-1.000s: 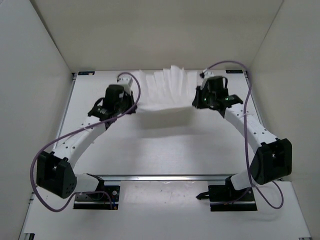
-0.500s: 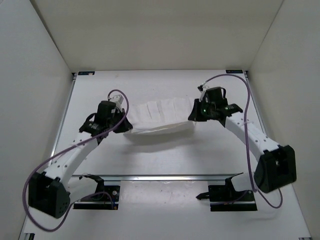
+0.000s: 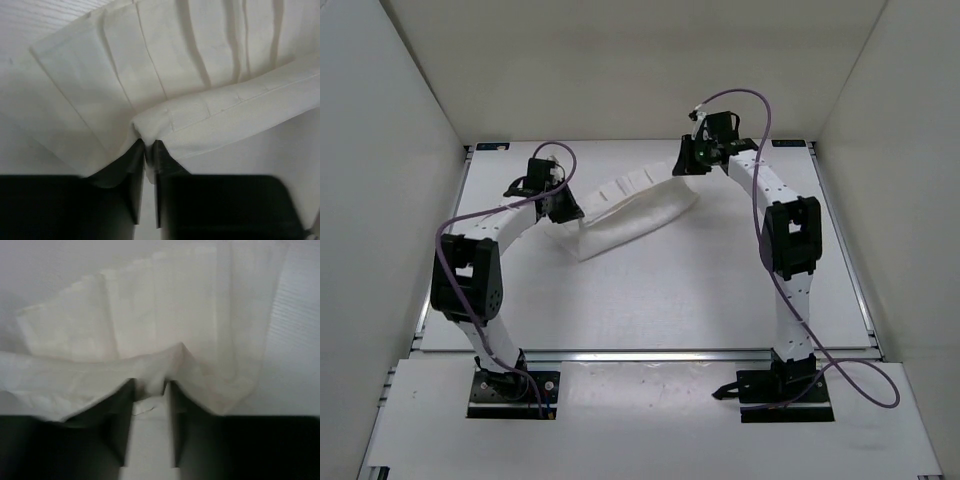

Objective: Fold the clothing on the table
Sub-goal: Fold the skirt

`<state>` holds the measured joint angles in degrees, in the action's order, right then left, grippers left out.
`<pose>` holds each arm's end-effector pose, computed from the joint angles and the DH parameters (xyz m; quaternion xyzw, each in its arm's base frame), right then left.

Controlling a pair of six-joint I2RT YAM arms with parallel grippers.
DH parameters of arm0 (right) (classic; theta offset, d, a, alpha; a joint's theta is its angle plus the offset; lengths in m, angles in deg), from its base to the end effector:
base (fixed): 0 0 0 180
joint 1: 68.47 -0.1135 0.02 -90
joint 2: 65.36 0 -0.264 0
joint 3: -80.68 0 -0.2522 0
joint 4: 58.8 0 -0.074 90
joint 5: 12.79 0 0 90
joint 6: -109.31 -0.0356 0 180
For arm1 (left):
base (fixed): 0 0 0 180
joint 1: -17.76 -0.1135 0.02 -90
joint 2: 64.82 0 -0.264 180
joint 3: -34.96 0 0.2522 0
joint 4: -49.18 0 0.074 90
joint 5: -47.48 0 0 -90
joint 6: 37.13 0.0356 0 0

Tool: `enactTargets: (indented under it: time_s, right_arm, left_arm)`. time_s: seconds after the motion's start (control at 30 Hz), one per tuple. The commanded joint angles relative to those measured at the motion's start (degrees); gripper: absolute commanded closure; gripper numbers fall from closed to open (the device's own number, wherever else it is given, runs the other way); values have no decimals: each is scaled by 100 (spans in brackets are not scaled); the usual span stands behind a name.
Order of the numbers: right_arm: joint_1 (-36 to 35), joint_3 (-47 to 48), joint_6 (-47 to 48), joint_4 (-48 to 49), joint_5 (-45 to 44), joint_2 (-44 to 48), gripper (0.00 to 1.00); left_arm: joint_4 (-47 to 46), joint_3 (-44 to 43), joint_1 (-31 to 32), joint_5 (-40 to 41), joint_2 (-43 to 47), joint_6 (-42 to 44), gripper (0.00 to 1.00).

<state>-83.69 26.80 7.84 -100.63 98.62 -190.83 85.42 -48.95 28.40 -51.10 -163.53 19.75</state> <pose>0.4849 0.1454 0.2608 -0.1060 0.8918 0.2583 0.3561 0.3651 -0.0740 0.2251 -0.1588 0.9269 -0.1894 0.2823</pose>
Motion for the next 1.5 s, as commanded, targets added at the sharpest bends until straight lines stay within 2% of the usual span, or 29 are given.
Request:
enactTargets:
  time_s: [0.0,0.03,0.1,0.13,0.17,0.3,0.37,0.43,0.47,0.5,0.53,0.57,0.6,0.63,0.77,0.9,0.97,1.07,1.13,1.27,1.37,1.47]
  right_arm:
    - [441,610,170,66,266,-432,57]
    - [502,795,171,39,224,-539,48]
    - [590,893,180,-5,372,-628,23]
    - [625,876,145,12,355,-550,18]
    - [617,824,188,30,338,-505,9]
    - [678,595,285,30,276,-250,7]
    - [687,455,320,39,389,-259,11]
    - [644,357,329,30,416,-302,15]
    - [583,209,399,39,373,-268,16]
    - [591,138,434,22,355,-259,16]
    - [538,-28,487,47,347,-259,16]
    - [503,-116,487,22,346,-224,16]
    - [512,-178,487,21,277,-215,16]
    - [494,-336,496,21,294,-189,17]
    - [503,-802,426,284,346,-56,12]
    - [547,-716,373,373,522,-118,9]
    - [556,-610,364,321,540,-275,11]
    - [495,-478,338,294,540,-443,21]
    - [521,-390,320,347,610,-504,38]
    - [494,-346,276,417,733,-636,57]
    - [477,-390,276,434,716,-680,86]
    - [468,-416,320,382,680,-724,99]
  left_arm:
    - [-173,-140,-272,14,-208,-387,47]
    - [-217,-139,-298,14,-270,-414,26]
    - [-192,-174,-290,268,-201,-432,1]
    - [-217,-131,-290,339,-53,-362,2]
    - [-244,-122,-299,496,79,-327,1]
    - [-506,159,-264,498,599,-230,2]
    - [-744,308,-211,113,809,-134,9]
    - [-1060,414,-27,-257,828,-28,21]
    - [-1122,406,148,-311,793,16,35]
    - [-1097,414,332,-233,766,77,42]
    - [-1201,423,421,-258,740,104,59]
    - [-1324,458,553,-284,635,104,81]
    - [-1403,528,676,-267,600,61,95]
    - [-1483,520,755,-285,512,-9,100]
    - [-1519,459,967,179,152,-36,100]
    - [-1395,528,941,637,-95,-255,100]
    - [-1247,581,879,656,-174,-273,100]
    - [-1045,608,818,568,-297,-291,100]
    - [-982,651,853,603,-315,-274,100]
    - [-711,599,862,708,-341,-238,100]
    - [-517,599,888,717,-438,-221,100]
    - [-394,651,914,805,-455,-221,100]
